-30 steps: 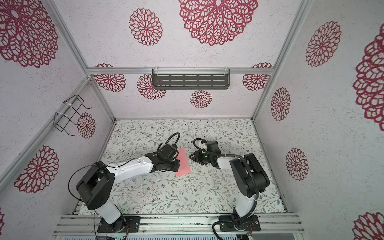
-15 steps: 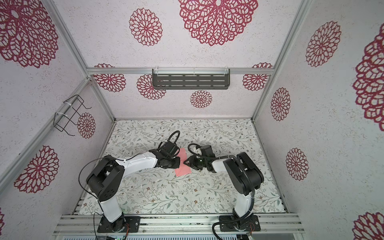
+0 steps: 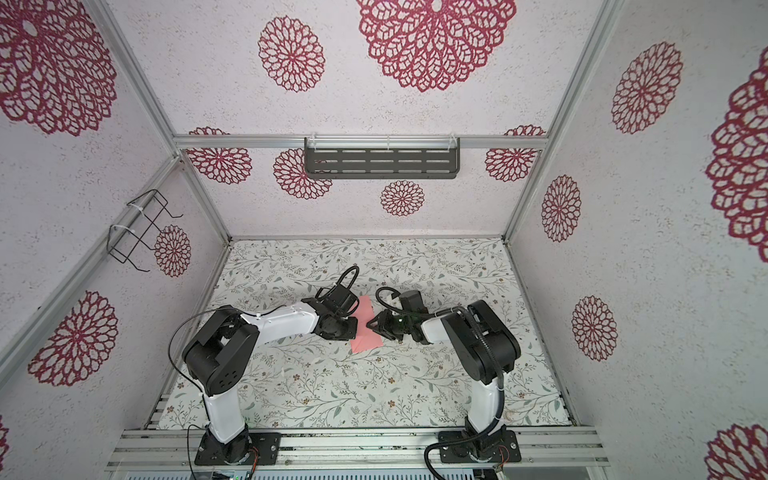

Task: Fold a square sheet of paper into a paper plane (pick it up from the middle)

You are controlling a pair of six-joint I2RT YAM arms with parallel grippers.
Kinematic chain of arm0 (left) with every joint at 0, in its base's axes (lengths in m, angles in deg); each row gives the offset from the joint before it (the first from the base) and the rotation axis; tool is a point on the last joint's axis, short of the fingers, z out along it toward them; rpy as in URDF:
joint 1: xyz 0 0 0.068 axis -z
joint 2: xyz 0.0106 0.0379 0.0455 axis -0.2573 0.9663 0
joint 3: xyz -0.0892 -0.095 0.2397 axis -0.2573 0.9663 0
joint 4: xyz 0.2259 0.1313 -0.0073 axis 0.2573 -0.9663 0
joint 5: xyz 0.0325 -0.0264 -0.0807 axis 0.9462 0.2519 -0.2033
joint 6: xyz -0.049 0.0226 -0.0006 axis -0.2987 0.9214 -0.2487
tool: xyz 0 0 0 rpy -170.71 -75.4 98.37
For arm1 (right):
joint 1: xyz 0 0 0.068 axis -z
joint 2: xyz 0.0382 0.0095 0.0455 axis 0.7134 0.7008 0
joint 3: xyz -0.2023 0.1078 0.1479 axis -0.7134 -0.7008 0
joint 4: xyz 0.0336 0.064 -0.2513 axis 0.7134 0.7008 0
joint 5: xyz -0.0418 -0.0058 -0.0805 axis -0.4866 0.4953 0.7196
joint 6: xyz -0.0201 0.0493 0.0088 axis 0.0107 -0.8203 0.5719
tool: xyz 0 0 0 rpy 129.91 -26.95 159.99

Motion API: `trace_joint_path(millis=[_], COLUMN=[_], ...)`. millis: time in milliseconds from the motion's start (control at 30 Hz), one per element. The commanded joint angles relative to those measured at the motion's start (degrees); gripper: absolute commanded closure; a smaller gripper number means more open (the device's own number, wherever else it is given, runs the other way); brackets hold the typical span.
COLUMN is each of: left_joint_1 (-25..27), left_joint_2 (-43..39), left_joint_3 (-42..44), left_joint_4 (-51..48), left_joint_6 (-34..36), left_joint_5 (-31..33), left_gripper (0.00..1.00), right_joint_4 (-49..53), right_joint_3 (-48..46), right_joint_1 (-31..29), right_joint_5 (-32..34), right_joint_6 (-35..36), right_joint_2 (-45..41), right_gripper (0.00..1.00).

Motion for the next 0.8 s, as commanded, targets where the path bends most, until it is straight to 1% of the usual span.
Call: trace_joint_path(millis=[0, 167, 367, 467, 600, 767], left_joint_1=[-0.4, -0.4, -0.5, -0.6, -0.7, -0.7], left_joint_2=[1.9, 2.9, 3.0, 3.0, 3.0, 3.0], left_joint_3=[-0.7, -0.7, -0.4, -0.3, -0.1, 0.4], left_joint_4=[-2.6, -3.7, -4.1, -4.6, -4.6, -4.4], left_joint_6=[-0.7, -1.0, -1.0, -1.2, -1.2, -1.0], left_joint_5=[1.0, 0.8, 0.9, 1.0, 1.1, 1.1], left_gripper=[0.99, 1.00, 1.00, 1.00, 1.00, 1.00], right_joint_4=[-0.3, 0.2, -0.8, -1.2, 0.6, -0.2], right_joint_3=[1.4, 1.8, 2.3, 2.1, 3.2, 4.2], right_joint_1=[-0.3, -0.3, -0.5, -0.6, -0.5, -0.5], right_joint_5=[0.1, 0.5, -0.4, -0.7, -0.6, -1.5], right_joint_6=[-1.4, -2.9, -4.5, -4.1, -1.7, -1.1], right_joint_2=[0.5, 1.4, 2.8, 2.1, 1.5, 1.9], right_gripper=[0.64, 0.64, 0.67, 0.68, 0.72, 0.74])
